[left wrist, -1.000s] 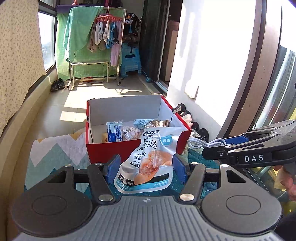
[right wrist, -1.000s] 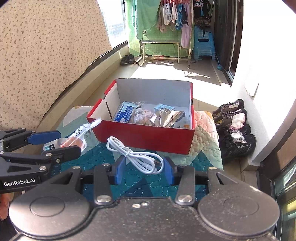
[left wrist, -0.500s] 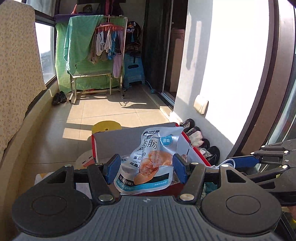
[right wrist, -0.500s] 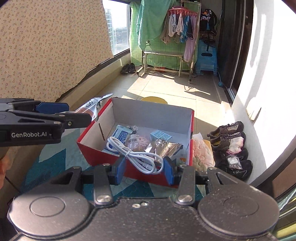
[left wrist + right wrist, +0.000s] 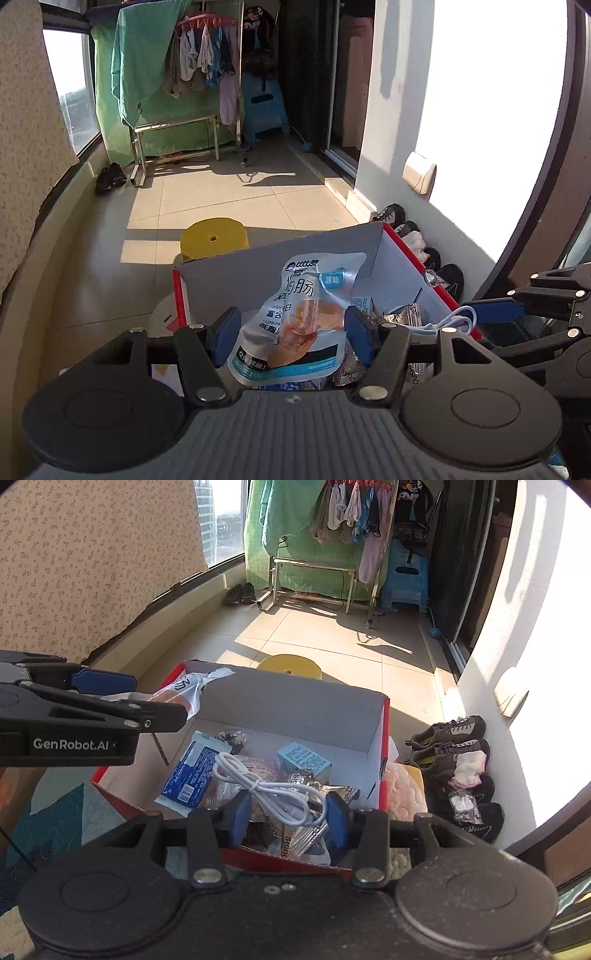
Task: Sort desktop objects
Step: 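Carry the white pouch and cable with both grippers over the shoebox, then open both grippers to drop the pouch and cable into the box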
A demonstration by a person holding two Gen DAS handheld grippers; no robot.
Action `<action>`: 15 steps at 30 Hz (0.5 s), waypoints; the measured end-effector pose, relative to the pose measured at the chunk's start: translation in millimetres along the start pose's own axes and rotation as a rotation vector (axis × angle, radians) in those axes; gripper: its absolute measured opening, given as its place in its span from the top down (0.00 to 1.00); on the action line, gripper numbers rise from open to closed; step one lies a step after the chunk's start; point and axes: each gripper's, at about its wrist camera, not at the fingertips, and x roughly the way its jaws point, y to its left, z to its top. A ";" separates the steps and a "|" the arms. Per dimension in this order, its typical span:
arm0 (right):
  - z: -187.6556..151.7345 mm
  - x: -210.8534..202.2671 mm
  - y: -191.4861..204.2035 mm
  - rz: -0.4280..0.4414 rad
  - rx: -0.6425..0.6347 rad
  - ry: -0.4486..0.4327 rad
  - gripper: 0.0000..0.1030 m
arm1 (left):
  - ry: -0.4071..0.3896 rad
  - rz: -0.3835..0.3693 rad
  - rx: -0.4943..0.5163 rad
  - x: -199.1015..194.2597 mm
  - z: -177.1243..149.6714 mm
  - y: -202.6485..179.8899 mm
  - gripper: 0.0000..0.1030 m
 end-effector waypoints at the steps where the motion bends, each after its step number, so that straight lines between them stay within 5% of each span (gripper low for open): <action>1: 0.8 3.9 -0.1 0.002 -0.001 0.011 0.58 | 0.010 -0.002 0.003 5.1 0.6 0.6 0.41; 15: 6.7 65.8 12.9 0.044 0.004 0.178 0.59 | 0.155 -0.025 -0.024 72.5 -1.7 13.0 0.41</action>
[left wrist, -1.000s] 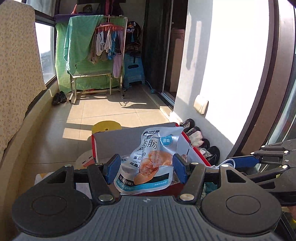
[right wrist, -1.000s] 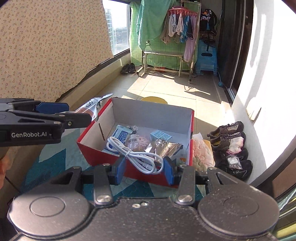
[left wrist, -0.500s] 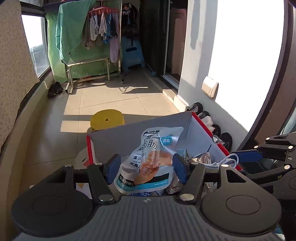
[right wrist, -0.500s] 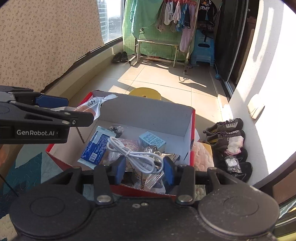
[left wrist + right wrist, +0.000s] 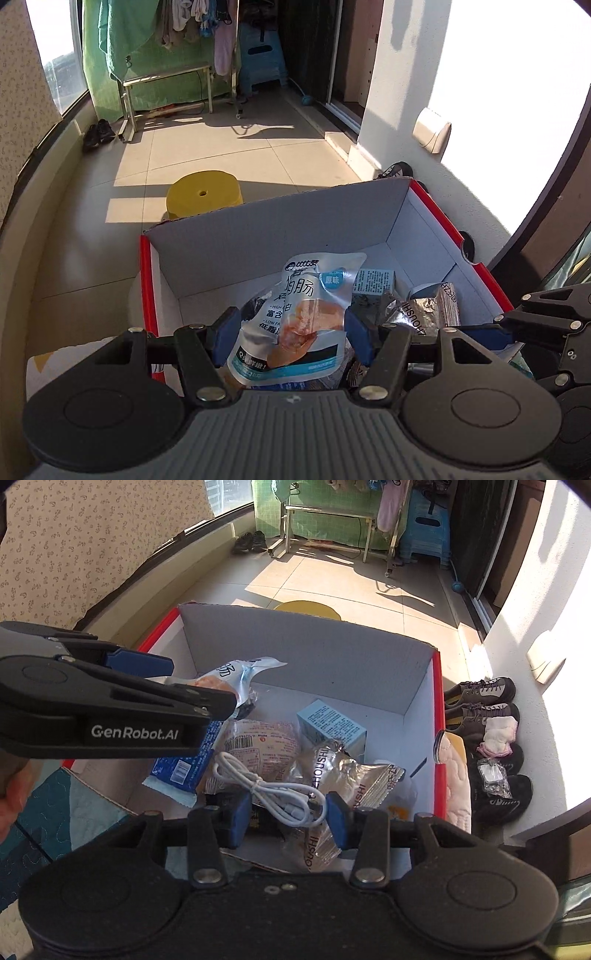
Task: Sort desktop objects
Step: 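Open both grippers to drop the pouch and cable into the box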
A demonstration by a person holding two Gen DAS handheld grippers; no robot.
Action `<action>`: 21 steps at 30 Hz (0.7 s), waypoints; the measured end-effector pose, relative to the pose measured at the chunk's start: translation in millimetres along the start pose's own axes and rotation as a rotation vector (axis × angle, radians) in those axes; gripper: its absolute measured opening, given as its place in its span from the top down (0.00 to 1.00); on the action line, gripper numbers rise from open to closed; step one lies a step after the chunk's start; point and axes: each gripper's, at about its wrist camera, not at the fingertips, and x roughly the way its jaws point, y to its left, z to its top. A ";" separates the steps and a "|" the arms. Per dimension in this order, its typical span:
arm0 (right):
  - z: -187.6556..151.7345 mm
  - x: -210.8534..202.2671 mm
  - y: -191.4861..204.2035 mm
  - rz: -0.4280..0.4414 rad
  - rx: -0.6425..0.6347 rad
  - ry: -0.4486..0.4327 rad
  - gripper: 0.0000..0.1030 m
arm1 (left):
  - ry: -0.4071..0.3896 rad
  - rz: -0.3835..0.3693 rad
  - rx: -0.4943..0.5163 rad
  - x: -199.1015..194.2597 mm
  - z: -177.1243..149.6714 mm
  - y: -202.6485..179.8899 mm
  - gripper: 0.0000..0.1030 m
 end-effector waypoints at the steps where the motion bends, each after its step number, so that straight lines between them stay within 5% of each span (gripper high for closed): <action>1: 0.2 4.2 -0.9 -0.002 0.003 0.008 0.59 | 0.009 0.003 0.002 4.0 -0.7 -0.7 0.41; 17: -3.9 23.5 -2.2 0.020 0.016 0.031 0.57 | 0.105 0.023 0.007 33.3 -12.8 3.6 0.38; 21: -4.7 20.7 -2.4 0.021 0.016 0.026 0.49 | 0.109 0.037 0.008 32.6 -10.9 2.9 0.37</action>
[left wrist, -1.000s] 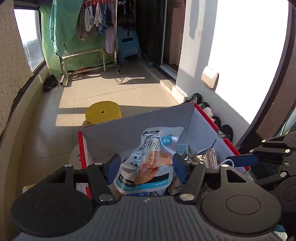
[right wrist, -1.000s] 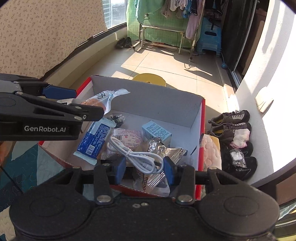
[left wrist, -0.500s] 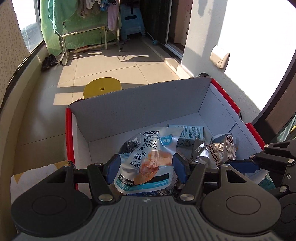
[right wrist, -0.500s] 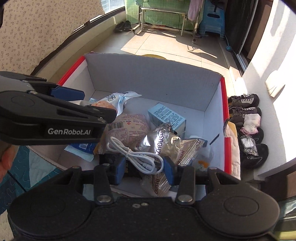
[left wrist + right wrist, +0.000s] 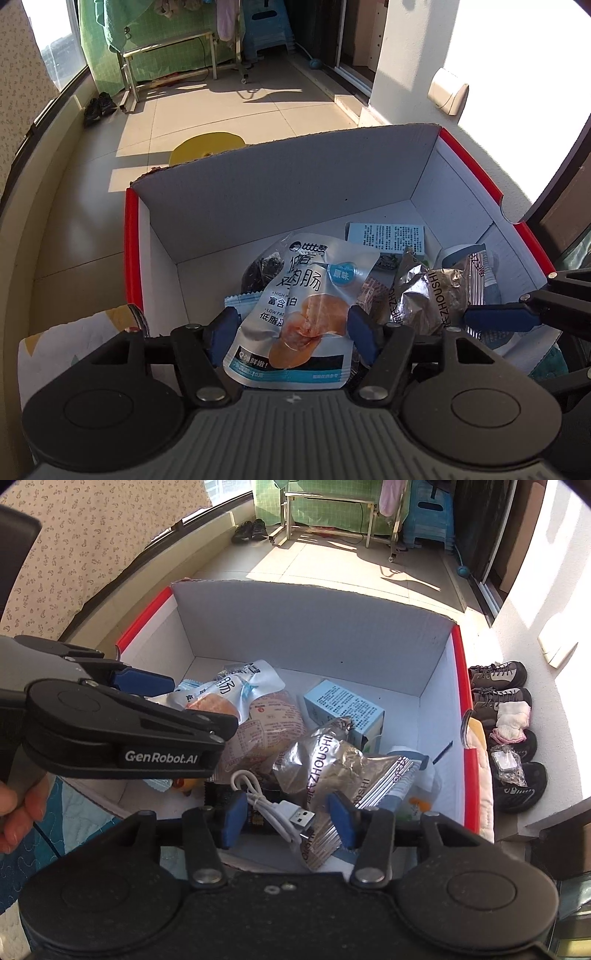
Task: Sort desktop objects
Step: 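Open both grippers to drop the pouch and cable into the box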
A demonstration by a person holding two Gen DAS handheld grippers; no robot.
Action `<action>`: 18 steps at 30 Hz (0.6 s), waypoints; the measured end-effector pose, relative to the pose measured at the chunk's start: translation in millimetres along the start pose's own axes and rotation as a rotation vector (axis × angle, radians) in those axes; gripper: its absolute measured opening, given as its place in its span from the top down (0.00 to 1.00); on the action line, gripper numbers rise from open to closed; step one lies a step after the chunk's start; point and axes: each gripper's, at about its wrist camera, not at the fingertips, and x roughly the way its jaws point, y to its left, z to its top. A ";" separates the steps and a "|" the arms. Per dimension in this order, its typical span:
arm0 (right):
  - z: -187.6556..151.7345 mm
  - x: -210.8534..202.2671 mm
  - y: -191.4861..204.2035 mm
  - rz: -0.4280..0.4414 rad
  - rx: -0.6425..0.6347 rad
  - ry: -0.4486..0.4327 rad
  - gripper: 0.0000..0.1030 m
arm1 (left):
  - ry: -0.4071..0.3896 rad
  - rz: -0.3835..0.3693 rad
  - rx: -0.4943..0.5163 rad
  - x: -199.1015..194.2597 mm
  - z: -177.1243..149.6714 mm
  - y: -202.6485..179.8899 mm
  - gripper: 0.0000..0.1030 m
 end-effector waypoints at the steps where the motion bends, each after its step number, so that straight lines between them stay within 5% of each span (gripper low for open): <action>1: -0.8 -1.2 0.5 -0.005 -0.003 -0.005 0.45 | 0.001 0.002 0.000 -0.7 0.1 -0.3 0.37; 18: -9.9 -55.0 -1.4 0.015 0.009 -0.090 0.39 | -0.060 -0.001 -0.032 -59.9 4.8 -11.3 0.30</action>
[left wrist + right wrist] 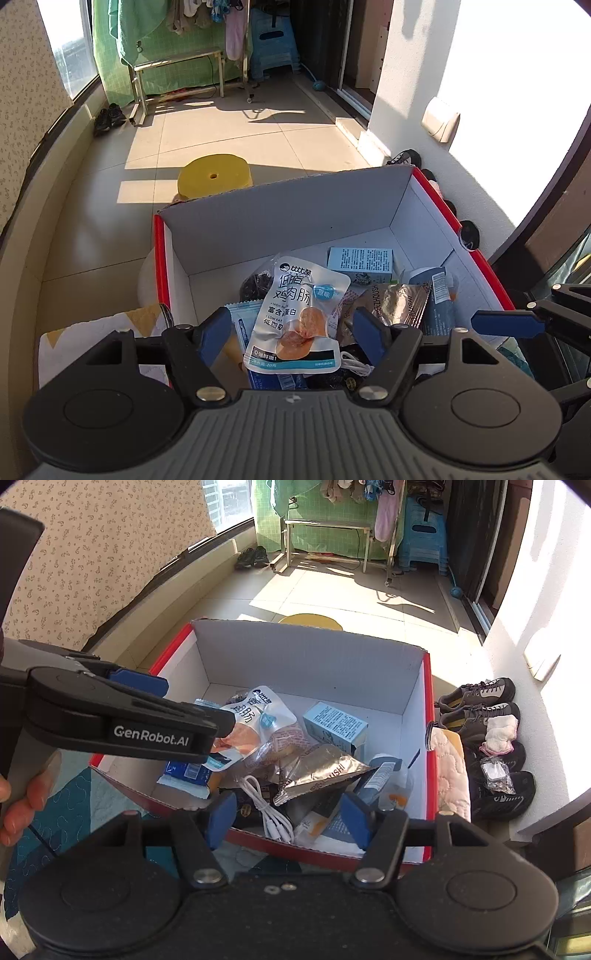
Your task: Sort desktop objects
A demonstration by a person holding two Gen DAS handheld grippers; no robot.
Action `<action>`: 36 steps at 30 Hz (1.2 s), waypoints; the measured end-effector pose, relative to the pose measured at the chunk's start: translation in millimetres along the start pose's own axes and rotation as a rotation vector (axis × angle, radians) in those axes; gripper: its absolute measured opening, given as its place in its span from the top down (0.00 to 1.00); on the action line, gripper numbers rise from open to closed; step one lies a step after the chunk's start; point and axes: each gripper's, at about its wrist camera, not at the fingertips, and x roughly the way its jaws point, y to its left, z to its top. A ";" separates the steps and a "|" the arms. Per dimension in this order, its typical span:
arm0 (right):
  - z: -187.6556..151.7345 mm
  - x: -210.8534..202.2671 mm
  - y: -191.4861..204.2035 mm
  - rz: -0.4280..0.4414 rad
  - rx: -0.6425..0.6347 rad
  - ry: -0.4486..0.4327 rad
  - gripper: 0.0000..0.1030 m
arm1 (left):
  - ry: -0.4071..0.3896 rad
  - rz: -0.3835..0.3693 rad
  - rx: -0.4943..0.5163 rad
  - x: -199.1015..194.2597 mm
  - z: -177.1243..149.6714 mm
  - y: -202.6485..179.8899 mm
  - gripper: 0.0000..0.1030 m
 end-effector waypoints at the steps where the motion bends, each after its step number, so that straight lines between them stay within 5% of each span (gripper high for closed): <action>1: 0.0 -4.7 0.3 0.000 -0.001 -0.007 0.39 | -0.005 0.000 0.003 -4.5 -0.3 -1.5 0.30; 15: -4.1 -65.3 -0.4 0.012 -0.015 -0.110 0.39 | -0.074 -0.026 0.001 -73.2 -19.0 -17.7 0.30; 24: -17.1 -91.1 9.8 0.027 -0.056 -0.166 0.36 | -0.104 -0.023 -0.037 -96.6 -33.3 -14.9 0.18; 29: -28.0 -102.1 8.5 0.039 -0.047 -0.180 0.32 | -0.124 -0.013 -0.047 -106.6 -44.9 -14.6 0.01; 36: -41.1 -118.6 2.0 0.061 0.012 -0.214 0.30 | -0.142 0.009 -0.078 -118.7 -63.5 -12.0 0.00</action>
